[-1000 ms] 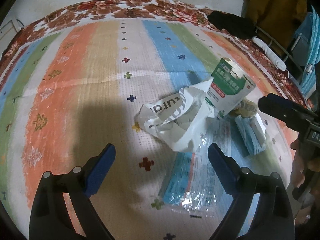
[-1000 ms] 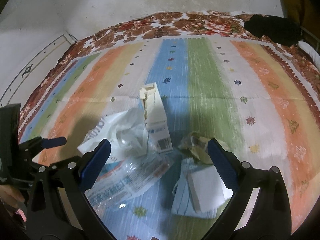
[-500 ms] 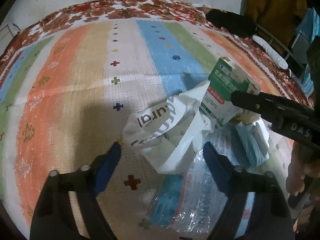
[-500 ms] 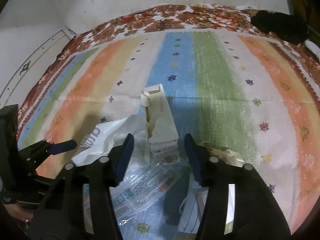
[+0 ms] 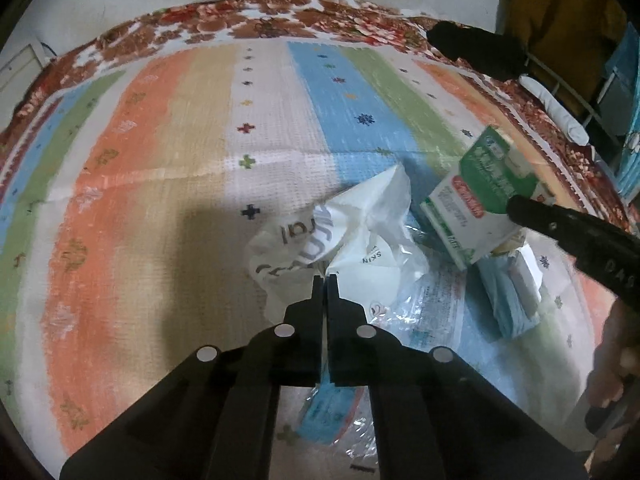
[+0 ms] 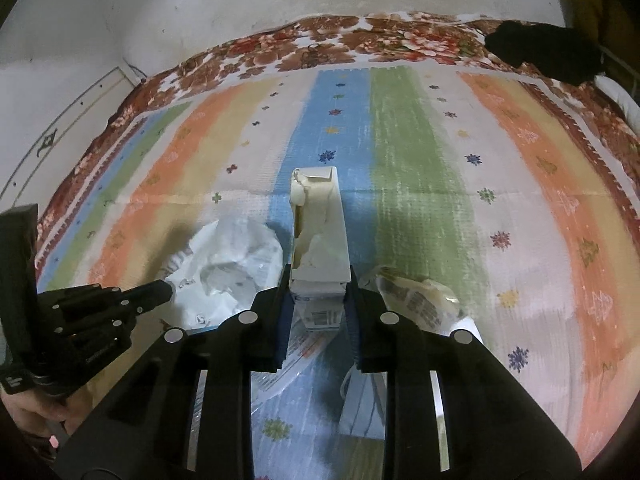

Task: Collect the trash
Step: 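Close the left tool on the white plastic bag while the right tool grasps the white box, then lift and carry the white bag and white box over the black bin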

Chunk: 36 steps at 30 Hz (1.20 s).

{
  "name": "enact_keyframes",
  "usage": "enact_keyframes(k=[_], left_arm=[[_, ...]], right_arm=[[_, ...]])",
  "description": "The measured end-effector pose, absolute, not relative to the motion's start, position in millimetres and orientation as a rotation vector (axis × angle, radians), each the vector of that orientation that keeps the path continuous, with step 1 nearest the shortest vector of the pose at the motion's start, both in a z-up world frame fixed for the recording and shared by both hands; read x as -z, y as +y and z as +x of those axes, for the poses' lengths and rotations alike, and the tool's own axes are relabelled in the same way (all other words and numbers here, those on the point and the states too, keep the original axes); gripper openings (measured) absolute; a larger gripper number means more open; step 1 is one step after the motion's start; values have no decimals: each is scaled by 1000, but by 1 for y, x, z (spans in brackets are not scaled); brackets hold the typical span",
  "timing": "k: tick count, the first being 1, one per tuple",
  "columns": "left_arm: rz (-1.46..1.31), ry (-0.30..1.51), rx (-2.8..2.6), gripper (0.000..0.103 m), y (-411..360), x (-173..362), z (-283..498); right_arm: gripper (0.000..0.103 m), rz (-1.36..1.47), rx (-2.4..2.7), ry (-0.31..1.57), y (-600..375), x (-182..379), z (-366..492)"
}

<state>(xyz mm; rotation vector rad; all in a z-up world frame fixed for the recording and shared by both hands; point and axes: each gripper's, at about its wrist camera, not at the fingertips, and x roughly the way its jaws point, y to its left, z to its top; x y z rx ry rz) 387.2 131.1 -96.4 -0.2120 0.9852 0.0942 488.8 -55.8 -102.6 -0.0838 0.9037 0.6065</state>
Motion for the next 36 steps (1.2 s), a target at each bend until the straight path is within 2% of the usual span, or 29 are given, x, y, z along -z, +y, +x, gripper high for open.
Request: enact_keyframes(k=[36], left_arm=[[-286,918,-130,0,111,17,314]], right_arm=[[22,-172,-614,911,-97,63,400]])
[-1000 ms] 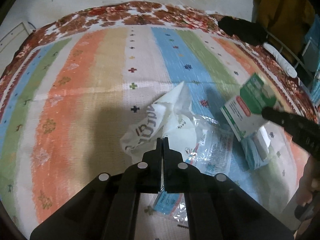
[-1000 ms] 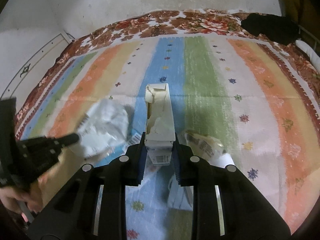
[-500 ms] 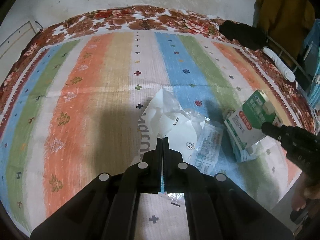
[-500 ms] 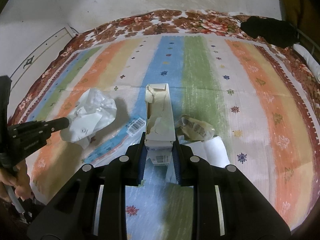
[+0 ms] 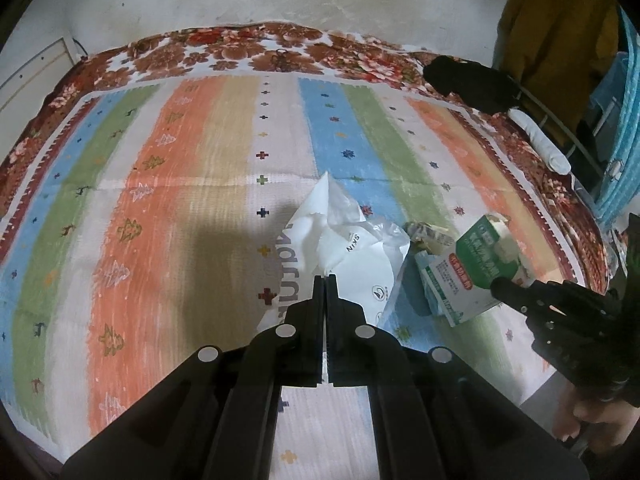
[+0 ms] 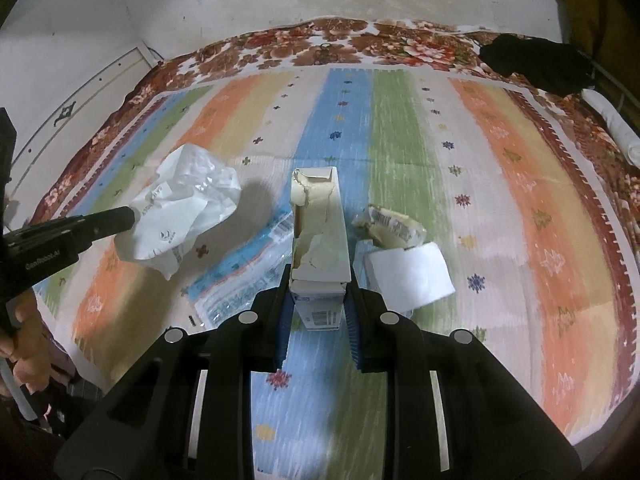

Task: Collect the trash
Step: 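Lift and carry the white bag and white box over the black bin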

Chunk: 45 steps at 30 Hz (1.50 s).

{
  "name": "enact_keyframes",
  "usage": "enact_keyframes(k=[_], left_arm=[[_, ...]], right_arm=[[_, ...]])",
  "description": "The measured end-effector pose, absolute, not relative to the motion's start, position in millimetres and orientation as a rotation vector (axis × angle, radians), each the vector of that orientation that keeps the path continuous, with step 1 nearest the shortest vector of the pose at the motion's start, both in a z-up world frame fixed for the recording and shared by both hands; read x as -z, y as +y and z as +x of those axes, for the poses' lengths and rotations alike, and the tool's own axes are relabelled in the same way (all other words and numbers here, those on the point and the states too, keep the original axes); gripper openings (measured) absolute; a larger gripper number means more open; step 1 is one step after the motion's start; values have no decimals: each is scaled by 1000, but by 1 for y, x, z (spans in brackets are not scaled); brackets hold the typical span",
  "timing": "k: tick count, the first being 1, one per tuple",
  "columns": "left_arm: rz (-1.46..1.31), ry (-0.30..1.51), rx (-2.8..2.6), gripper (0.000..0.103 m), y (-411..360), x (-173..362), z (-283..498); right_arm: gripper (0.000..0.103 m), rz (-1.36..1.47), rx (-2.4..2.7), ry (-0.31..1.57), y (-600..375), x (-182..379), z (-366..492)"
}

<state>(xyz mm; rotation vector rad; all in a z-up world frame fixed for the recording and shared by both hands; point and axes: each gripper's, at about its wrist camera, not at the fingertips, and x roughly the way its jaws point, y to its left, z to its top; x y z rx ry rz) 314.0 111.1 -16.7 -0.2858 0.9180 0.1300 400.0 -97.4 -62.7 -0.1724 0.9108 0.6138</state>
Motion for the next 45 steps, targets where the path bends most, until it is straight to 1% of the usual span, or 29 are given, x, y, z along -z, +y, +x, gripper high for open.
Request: enact_keyframes(k=[8,14,21,35,45], left_arm=[[-297,913,-138,0,106,8,297],[-320,953,-132,0,99,4,283],[-349,958,-130,0,95,-4,265],[-402,890,-95,0,80,-30,216],[-399,856,-56,0,58,-36,180]], right_arm=[[22,-197,-628,890,-100,51,373],[22,-242,-580,892,-102,45,361],[22,-228,-578,901,-109,40,342],[22,-158,-603,886,-139,19,292],[22,-154,-613,858,-155,11,255]])
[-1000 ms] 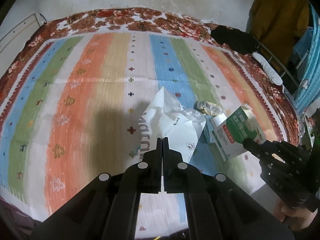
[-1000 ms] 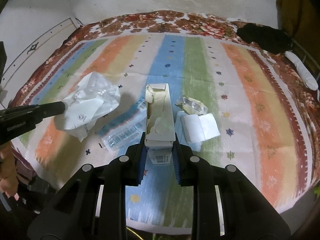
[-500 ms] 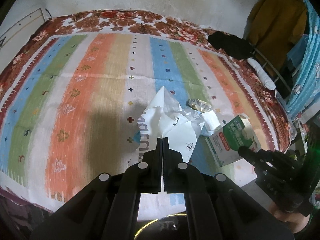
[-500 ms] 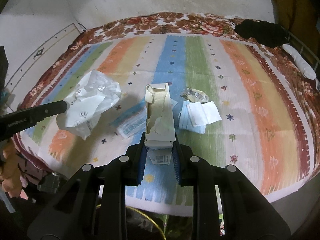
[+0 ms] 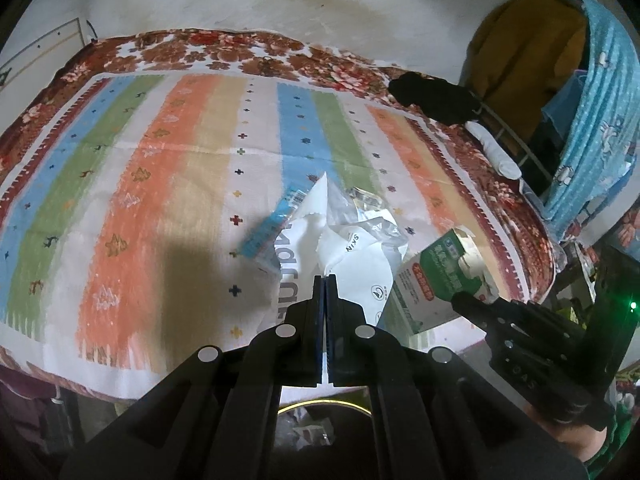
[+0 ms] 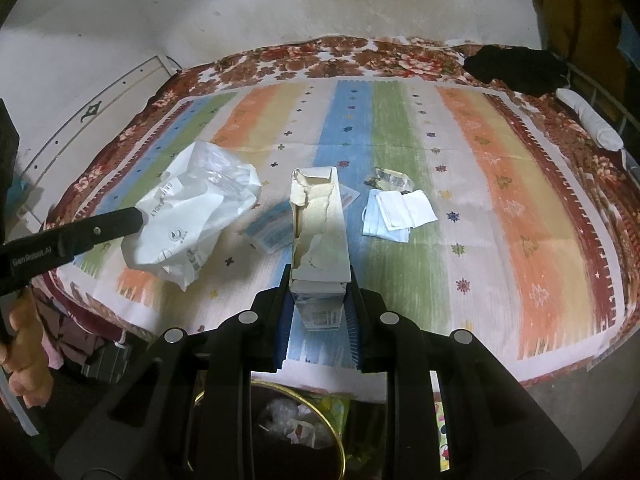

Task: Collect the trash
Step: 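Lift and carry the white bag and white box over the black bin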

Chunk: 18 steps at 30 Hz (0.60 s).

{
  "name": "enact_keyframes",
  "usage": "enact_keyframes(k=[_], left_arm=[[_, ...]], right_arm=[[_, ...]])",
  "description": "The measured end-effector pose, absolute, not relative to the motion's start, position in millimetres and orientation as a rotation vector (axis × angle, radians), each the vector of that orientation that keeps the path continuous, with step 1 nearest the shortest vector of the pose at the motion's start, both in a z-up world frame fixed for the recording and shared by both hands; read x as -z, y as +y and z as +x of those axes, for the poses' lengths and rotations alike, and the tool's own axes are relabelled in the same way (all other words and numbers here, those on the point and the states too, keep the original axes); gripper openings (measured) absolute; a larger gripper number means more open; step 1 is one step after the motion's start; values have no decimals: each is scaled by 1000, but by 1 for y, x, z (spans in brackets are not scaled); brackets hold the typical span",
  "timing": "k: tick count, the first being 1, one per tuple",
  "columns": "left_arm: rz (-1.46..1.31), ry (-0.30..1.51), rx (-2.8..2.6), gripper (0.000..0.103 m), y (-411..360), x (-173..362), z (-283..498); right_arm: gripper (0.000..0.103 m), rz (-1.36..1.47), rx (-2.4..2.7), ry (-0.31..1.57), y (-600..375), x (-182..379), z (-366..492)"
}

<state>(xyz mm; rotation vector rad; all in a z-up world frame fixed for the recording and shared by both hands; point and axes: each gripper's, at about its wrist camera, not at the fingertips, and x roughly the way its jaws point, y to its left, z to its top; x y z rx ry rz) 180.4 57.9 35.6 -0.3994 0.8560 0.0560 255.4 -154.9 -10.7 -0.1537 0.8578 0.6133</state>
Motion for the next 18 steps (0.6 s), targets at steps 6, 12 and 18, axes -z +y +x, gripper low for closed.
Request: enact_keyframes(k=[6,12,18], left_arm=[[-408,818,-84,0,54,-38,155],[-432,799,-59,0,52,-39,138],[-439,801,-34,0,45,-33,121]], right_arm=[[22,-145,-640,840,-166,5,235],[22,-157,-646,854,-175,11,213],[22,-189,-664,847,-180,15,189]])
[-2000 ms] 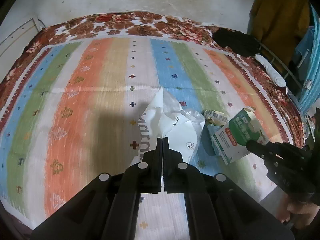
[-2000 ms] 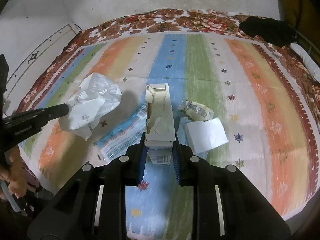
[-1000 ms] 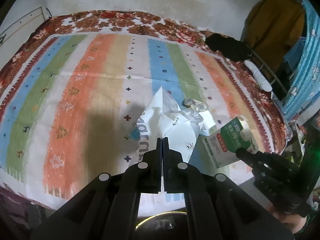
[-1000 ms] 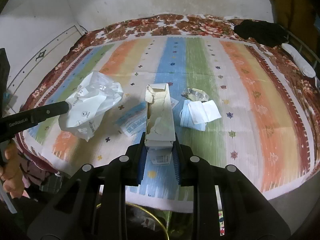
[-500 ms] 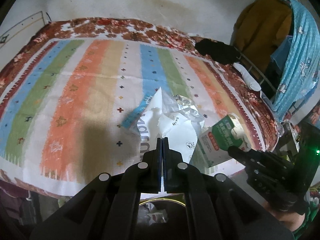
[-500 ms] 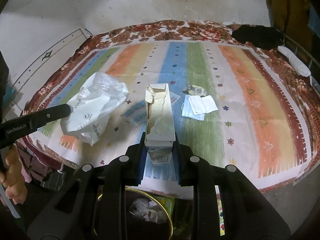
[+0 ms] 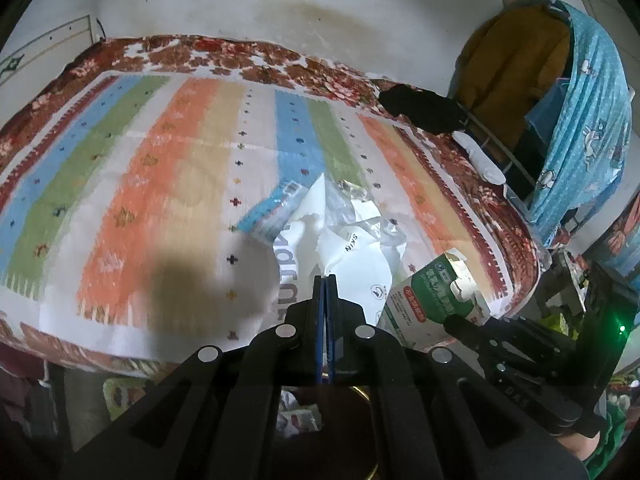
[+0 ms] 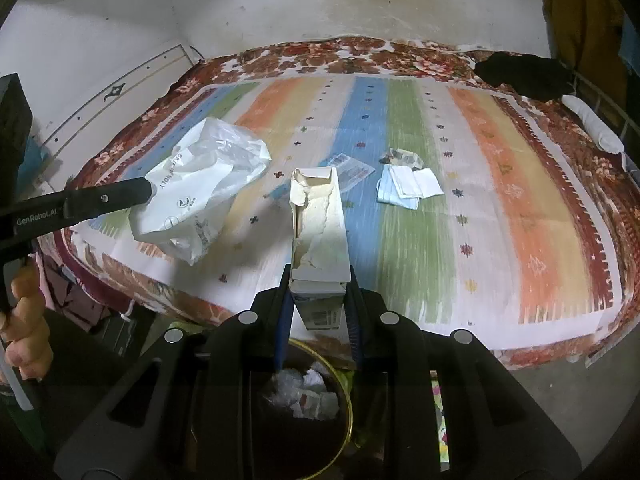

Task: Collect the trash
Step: 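Lift and carry the white bag and white box over the black bin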

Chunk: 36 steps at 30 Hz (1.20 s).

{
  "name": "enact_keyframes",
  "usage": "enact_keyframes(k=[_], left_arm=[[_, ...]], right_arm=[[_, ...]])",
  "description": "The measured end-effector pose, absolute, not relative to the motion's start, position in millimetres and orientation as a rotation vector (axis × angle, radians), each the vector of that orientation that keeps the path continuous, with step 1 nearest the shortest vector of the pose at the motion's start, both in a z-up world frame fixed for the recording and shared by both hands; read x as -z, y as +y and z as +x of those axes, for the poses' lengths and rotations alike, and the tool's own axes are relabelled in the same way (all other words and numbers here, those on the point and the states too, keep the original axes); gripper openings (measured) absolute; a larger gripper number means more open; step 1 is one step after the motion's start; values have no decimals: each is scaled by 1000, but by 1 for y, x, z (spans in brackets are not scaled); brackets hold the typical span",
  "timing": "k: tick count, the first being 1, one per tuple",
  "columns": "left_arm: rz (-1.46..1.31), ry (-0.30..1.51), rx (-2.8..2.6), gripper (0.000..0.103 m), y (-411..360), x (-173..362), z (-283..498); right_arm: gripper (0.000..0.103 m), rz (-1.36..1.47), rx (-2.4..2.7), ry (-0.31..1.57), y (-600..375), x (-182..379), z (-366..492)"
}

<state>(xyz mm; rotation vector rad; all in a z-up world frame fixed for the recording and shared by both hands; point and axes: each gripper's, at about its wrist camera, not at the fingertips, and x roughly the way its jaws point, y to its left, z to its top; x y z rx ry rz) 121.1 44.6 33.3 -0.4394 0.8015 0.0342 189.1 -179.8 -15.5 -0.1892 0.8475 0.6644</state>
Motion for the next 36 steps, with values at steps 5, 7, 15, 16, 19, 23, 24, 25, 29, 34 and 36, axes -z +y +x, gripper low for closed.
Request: enact_keyframes(k=[5,7,15,16,19,23,24,25,29,34,36], left_arm=[[-450,810,-12,0,38,-25,105],[-446,815,-3,0,35,-22,99],[-483,847,-1,0,32,-4,80],[-489,852,1,0,32,-2,78],[-488,861,3,0,28,2,75],[-485,868,-10,0,25,6,71],[-493,869,-15,0,26,8,70],[-502,870,-20,0,27,10,68],[-525,904,-18,0,26,20,66],[-505,952,-33,0,17,32,64],[-503,988,-42,0,14,40,64]], right_arm=[[22,-195,-674,848,-184,19,175],[22,-201,-681,850,-184,20,170],[22,-209,-683,878,-186,32,153],[22,-209,-682,882,-187,34,151],[22,-206,-686,901,-186,41,144],[22,-216,-679,936,-186,53,136],[22,-217,-676,945,-186,55,135],[22,-218,-670,957,-185,58,135],[22,-200,-672,1026,-185,73,133],[22,-228,-657,1068,-180,85,131],[22,-235,-649,1089,-178,91,131]])
